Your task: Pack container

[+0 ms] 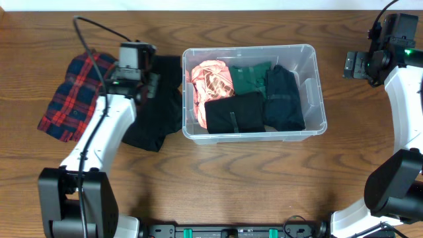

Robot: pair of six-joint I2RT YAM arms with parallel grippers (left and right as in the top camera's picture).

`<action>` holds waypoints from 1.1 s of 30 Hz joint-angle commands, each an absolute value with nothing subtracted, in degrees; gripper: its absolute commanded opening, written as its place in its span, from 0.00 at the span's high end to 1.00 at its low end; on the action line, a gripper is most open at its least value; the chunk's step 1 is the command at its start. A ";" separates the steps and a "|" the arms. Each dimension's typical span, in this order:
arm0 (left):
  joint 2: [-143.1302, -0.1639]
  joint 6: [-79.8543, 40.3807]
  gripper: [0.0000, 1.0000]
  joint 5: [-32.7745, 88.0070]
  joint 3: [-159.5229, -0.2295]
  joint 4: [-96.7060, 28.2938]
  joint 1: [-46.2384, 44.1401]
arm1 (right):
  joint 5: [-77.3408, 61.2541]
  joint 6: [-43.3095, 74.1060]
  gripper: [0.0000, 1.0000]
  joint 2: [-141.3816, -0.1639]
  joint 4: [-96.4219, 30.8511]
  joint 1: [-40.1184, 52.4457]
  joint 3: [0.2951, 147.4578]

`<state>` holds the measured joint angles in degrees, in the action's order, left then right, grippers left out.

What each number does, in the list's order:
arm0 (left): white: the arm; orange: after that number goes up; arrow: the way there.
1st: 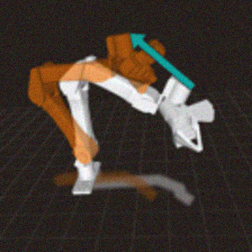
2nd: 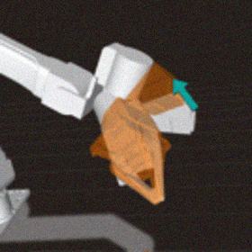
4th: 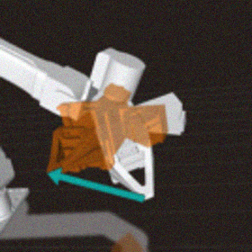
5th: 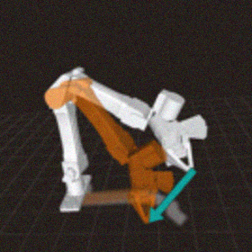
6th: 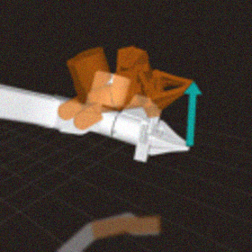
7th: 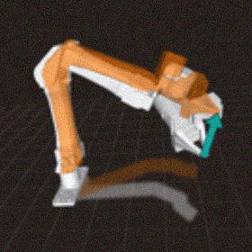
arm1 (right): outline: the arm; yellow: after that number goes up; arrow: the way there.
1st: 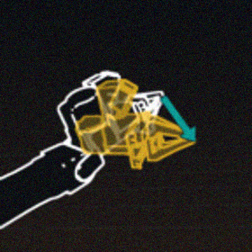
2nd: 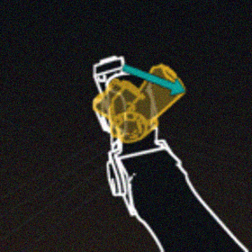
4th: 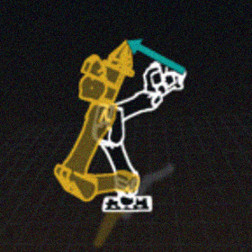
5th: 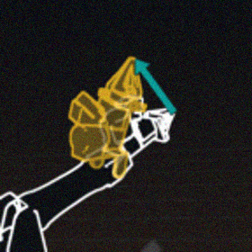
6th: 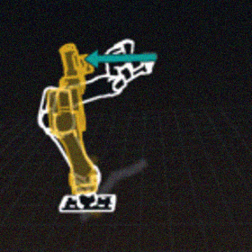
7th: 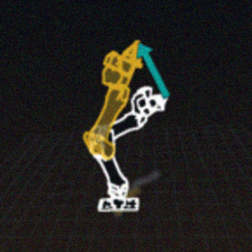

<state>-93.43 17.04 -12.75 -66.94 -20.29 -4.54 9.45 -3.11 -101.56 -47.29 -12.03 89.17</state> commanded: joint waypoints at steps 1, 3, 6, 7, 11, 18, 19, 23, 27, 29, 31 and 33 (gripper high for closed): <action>-94.11 18.41 0.28 -7.29 -68.38 -19.84 -0.89 | 9.45 -2.17 0.01 -100.62 -47.35 -12.03 90.08; -94.35 18.39 0.28 -3.60 -68.38 -19.53 1.08 | 9.45 -2.17 0.01 -100.62 -47.33 -12.03 90.08; -94.91 18.39 0.28 1.58 -68.38 -19.11 3.53 | 9.45 -2.17 0.01 -100.62 -47.33 -12.03 90.11; -95.26 18.39 0.28 2.39 -68.38 -19.11 4.25 | 9.43 -2.17 0.01 -100.62 -47.35 -12.03 90.08; -97.65 18.35 0.28 2.63 -68.38 -19.29 6.11 | 9.45 -2.17 0.01 -100.62 -47.35 -12.03 90.08; -103.61 18.35 0.29 3.53 -68.38 -18.94 7.70 | 9.43 -2.17 0.01 -100.62 -47.35 -12.03 90.08; -103.83 18.28 0.32 3.73 -68.38 -18.87 8.08 | 9.45 -2.17 0.01 -100.62 -47.35 -12.03 90.08; -103.53 15.64 0.54 3.70 -68.38 -17.26 9.82 | 9.45 -2.17 0.01 -100.62 -47.35 -12.03 90.08; -103.18 14.70 0.60 5.63 -68.38 -15.20 11.53 | 9.45 -2.17 0.01 -100.62 -47.35 -12.03 90.08; -103.22 14.76 0.66 5.58 -68.38 -14.76 11.84 | 9.45 -2.17 0.01 -100.62 -47.35 -12.03 90.08; -103.28 15.22 0.81 5.58 -68.38 -14.41 11.84 | 9.45 -2.17 0.01 -100.62 -47.35 -12.03 90.08; -103.61 17.28 0.89 5.56 -68.38 -14.17 11.84 | 9.45 -2.17 0.01 -100.62 -47.35 -12.03 90.11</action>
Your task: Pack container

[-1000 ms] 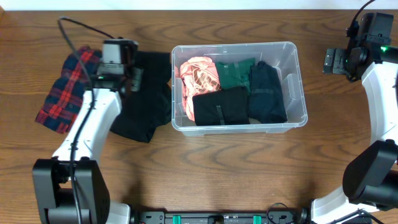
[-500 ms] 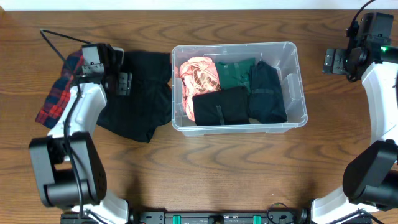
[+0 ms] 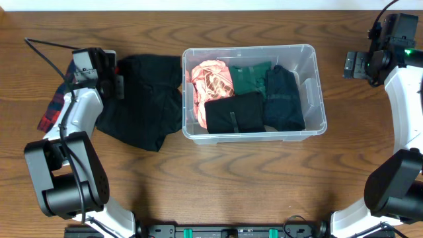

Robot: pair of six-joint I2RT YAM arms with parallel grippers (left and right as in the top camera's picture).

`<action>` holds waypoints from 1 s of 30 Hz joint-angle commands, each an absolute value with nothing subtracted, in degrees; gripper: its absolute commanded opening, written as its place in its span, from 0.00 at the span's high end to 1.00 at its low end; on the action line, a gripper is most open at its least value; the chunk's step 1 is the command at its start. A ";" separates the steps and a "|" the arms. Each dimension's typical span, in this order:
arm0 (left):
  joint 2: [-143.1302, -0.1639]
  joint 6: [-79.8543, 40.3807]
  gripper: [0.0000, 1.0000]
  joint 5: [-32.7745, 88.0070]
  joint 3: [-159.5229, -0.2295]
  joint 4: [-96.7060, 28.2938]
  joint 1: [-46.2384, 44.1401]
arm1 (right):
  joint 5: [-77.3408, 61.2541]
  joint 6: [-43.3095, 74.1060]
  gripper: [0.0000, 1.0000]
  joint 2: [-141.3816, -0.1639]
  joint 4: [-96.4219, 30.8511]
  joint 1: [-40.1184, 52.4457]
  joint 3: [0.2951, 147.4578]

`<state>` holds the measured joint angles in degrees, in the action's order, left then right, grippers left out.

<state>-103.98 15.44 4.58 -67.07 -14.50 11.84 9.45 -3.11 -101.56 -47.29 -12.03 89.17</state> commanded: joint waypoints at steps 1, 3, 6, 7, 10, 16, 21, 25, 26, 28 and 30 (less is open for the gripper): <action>-103.77 18.46 0.89 5.54 -68.38 -13.98 11.84 | 9.43 -2.17 0.01 -100.62 -47.35 -12.03 90.08; -104.31 19.05 0.89 3.77 -68.38 -13.08 12.08 | 9.45 -2.17 0.01 -100.62 -47.35 -12.03 90.08; -105.30 19.07 0.89 3.20 -68.38 -12.10 12.47 | 9.45 -2.17 0.01 -100.62 -47.35 -12.03 90.08; -105.69 19.07 0.88 3.18 -68.38 -12.01 12.60 | 9.45 -2.17 0.01 -100.62 -47.35 -12.03 90.08; -107.42 19.38 0.89 2.98 -68.38 -11.46 13.17 | 9.45 -2.17 0.01 -100.62 -47.35 -12.03 90.08; -111.02 19.49 0.89 0.16 -68.38 -9.47 15.05 | 9.45 -2.17 0.01 -100.62 -47.35 -12.03 90.08; -111.44 19.44 0.89 -2.22 -68.38 -9.30 17.56 | 9.43 -2.17 0.01 -100.62 -47.35 -12.03 90.08; -111.44 17.80 0.89 -2.15 -68.38 -9.32 19.73 | 9.45 -2.17 0.01 -100.62 -47.35 -12.03 90.08; -111.44 16.91 0.88 -2.15 -68.38 -9.34 20.05 | 9.45 -2.17 0.01 -100.62 -47.35 -12.03 90.08; -111.44 16.43 0.88 -1.96 -68.38 -9.52 20.34 | 9.45 -2.17 0.01 -100.62 -47.35 -12.03 90.08; -111.44 16.43 0.86 -1.96 -68.38 -9.50 20.21 | 9.43 -2.17 0.01 -100.62 -47.35 -12.03 90.08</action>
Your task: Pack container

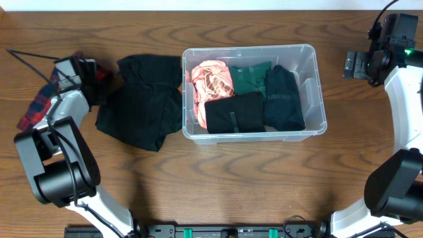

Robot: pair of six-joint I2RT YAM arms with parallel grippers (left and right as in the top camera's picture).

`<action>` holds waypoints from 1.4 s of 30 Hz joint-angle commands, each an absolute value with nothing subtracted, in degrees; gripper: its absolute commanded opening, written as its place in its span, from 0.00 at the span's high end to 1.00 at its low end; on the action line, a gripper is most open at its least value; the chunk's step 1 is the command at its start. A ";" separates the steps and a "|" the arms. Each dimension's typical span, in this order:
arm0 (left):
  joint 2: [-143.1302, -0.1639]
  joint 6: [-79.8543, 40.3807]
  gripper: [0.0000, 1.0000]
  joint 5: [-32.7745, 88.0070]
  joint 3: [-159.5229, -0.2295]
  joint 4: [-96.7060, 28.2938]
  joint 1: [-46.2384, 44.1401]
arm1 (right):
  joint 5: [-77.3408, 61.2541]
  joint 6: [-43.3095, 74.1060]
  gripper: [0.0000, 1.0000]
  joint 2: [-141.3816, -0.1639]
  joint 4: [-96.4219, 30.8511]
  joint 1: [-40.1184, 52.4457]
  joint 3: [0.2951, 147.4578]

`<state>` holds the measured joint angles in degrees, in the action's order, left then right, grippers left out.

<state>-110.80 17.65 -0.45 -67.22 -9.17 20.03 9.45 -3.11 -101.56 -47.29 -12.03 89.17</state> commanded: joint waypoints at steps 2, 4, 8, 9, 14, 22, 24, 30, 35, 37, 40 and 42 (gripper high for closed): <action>-111.15 16.38 0.83 -1.91 -68.40 -9.30 19.75 | 9.45 -2.17 0.01 -100.62 -47.33 -12.03 90.08; -110.13 15.42 0.73 -1.91 -68.53 -9.30 19.09 | 9.45 -2.17 0.01 -100.62 -47.33 -12.03 90.08; -105.75 11.97 0.73 -1.43 -69.71 -9.28 17.91 | 9.43 -2.17 0.01 -100.62 -47.35 -12.03 90.08; -104.60 11.66 0.73 -0.01 -70.02 -9.28 17.85 | 9.45 -2.17 0.01 -100.62 -47.35 -12.03 90.08; -100.49 11.64 0.64 11.90 -70.46 -9.76 17.87 | 9.43 -2.17 0.01 -100.62 -47.35 -12.03 90.08; -100.73 11.27 0.50 24.18 -70.43 -16.25 17.91 | 9.45 -2.17 0.01 -100.62 -47.35 -12.03 90.08; -101.10 11.33 0.40 24.18 -70.43 -16.01 17.91 | 9.45 -2.17 0.01 -100.62 -47.35 -12.03 90.08; -103.07 14.48 0.09 23.97 -70.41 -16.23 17.91 | 9.45 -2.17 0.01 -100.62 -47.35 -12.03 90.08; -107.00 15.86 0.07 23.75 -70.39 -16.51 17.91 | 9.45 -2.17 0.01 -100.62 -47.35 -12.03 90.08; -108.60 15.86 0.07 23.77 -70.39 -16.82 17.91 | 9.45 -2.17 0.01 -100.62 -47.35 -12.03 90.08; -111.39 15.84 0.06 23.77 -70.37 -17.39 17.91 | 9.45 -2.17 0.01 -100.62 -47.35 -12.03 90.08; -112.90 15.84 0.06 23.75 -70.37 -18.52 17.91 | 9.45 -2.17 0.01 -100.62 -47.35 -12.03 90.08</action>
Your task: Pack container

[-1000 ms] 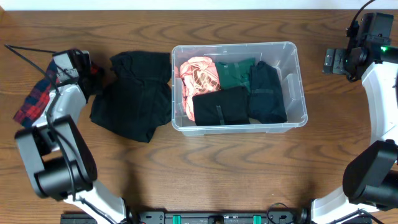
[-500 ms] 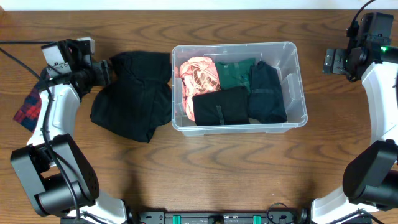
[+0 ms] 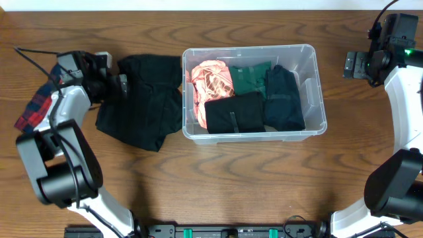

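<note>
A clear plastic container (image 3: 316, 106) stands in the middle of the table. It holds folded pink (image 3: 210, 78), green (image 3: 250, 76), navy (image 3: 284, 99) and black (image 3: 234, 112) clothes. Left of it a crumpled black garment (image 3: 145, 106) lies on the wood. My left gripper (image 3: 119, 84) is at that garment's upper left edge; the overhead view does not show how its jaws stand. A red plaid cloth (image 3: 33, 107) lies at the far left, partly under my left arm. My right gripper (image 3: 351, 65) hovers right of the container, with nothing seen in it.
The wooden table (image 3: 218, 178) extends in front of the container. A black cable (image 3: 36, 54) trails from the left arm at the far left edge. The right arm (image 3: 406, 99) runs along the table's right side.
My left gripper has moved right, from beside the plaid cloth to the black garment's upper left edge. The plaid cloth, the container and the right arm stay where they were.
At first the plaid cloth lay spread left of the black garment, with my left gripper over the garment's top. Later the arm had swung left and the plaid lay further left, bunched under it. Now the gripper is back at the garment's edge. The right arm never moved.
</note>
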Robot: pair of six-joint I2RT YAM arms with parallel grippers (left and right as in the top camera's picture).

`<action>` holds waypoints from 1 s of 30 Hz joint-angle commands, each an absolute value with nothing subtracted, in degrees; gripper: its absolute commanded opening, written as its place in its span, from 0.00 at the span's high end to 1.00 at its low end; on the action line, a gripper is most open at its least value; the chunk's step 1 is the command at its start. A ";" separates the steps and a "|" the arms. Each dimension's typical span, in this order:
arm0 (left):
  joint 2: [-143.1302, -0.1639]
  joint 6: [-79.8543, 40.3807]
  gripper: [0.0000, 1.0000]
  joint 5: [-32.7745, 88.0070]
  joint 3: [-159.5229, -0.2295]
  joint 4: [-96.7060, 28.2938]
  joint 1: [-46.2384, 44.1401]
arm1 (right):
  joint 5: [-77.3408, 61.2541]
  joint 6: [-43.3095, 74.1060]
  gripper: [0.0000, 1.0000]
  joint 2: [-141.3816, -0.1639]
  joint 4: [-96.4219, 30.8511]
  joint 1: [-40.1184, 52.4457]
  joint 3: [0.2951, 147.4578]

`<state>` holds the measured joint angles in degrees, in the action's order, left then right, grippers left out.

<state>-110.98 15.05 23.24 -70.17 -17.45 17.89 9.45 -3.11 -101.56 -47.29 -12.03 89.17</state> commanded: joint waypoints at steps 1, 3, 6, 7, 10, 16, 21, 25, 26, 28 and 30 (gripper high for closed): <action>-113.54 15.86 0.06 23.75 -70.37 -19.33 17.91 | 9.43 -2.17 0.01 -100.62 -47.35 -12.03 90.08; -114.52 15.86 0.06 23.75 -70.37 -20.62 17.91 | 9.43 -2.17 0.01 -100.62 -47.33 -12.03 90.08; -115.59 15.84 0.07 23.77 -70.37 -22.76 17.91 | 9.43 -2.17 0.01 -100.62 -47.35 -12.03 90.08; -115.68 15.84 0.07 23.77 -70.37 -23.81 17.91 | 9.43 -2.17 0.01 -100.62 -47.35 -12.03 90.08; -115.61 15.81 0.10 23.77 -70.37 -26.83 17.91 | 9.43 -2.17 0.01 -100.62 -47.35 -12.03 90.08; -115.61 15.77 0.09 23.79 -70.37 -29.95 17.91 | 9.43 -2.17 0.01 -100.62 -47.35 -12.03 90.08; -115.61 14.48 0.00 23.81 -70.37 -30.44 17.91 | 9.43 -2.17 0.01 -100.62 -47.35 -12.03 90.08; -115.61 14.50 0.20 23.79 -70.37 -30.65 17.91 | 9.43 -2.17 0.01 -100.62 -47.35 -12.03 90.08; -115.61 14.50 0.24 23.81 -70.37 -30.68 17.91 | 9.43 -2.17 0.01 -100.62 -47.33 -12.03 90.08; -115.61 14.52 0.31 23.79 -70.37 -30.85 17.91 | 9.43 -2.17 0.01 -100.62 -47.35 -12.03 90.08; -115.61 14.50 0.38 23.81 -70.37 -30.89 17.91 | 9.45 -2.17 0.01 -100.62 -47.35 -12.03 90.08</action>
<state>-113.19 13.34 28.25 -71.77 -29.61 17.82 9.47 -3.11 -101.56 -47.29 -12.03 89.17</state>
